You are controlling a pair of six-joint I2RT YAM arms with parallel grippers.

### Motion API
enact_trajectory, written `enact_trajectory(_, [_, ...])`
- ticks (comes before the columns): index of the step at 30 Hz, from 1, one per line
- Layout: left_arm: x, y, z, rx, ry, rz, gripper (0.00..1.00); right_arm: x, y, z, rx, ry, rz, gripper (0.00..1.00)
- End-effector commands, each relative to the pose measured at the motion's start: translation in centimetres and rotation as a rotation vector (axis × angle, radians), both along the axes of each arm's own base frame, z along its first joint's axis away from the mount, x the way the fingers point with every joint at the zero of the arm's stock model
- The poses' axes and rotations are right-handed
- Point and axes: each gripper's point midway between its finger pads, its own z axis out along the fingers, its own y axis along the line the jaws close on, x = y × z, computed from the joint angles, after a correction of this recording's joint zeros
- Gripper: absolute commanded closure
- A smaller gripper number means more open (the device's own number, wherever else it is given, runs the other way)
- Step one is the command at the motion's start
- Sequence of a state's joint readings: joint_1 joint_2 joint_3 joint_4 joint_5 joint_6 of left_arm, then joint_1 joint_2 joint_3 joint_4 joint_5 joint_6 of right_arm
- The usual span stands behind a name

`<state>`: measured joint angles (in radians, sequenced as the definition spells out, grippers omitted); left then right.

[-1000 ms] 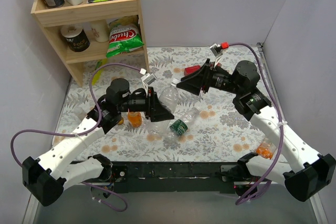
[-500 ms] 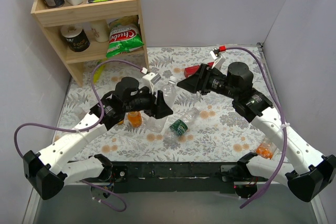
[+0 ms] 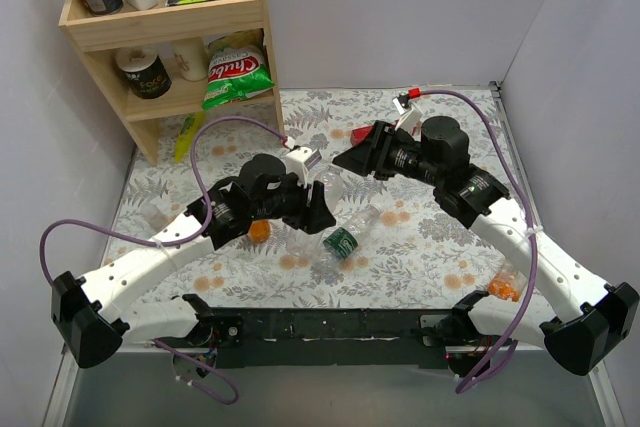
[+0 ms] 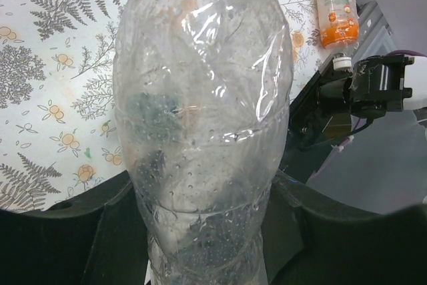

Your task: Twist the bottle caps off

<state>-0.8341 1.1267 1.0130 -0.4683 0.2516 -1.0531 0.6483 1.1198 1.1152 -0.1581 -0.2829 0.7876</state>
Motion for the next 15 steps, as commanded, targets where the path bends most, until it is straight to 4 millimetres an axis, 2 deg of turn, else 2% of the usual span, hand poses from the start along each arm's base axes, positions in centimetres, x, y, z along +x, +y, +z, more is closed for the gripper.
enact_trajectory(1, [0.3,-0.6,2.0,-0.026,-0.049,-0.004,0.88,0.3,0.5,2.7,0.054,-0.052,0.002,0.40])
enact_trajectory(5, [0.0,-1.2,1.9,-0.021,-0.046,-0.020,0.88,0.4,0.7,2.7,0.058,-0.048,0.000,0.41])
enact_trajectory(15, [0.2,-2.0,2.2,-0.010,-0.067,-0.007,0.88,1.0,0.6,0.7,-0.010,0.004,-0.026,0.44])
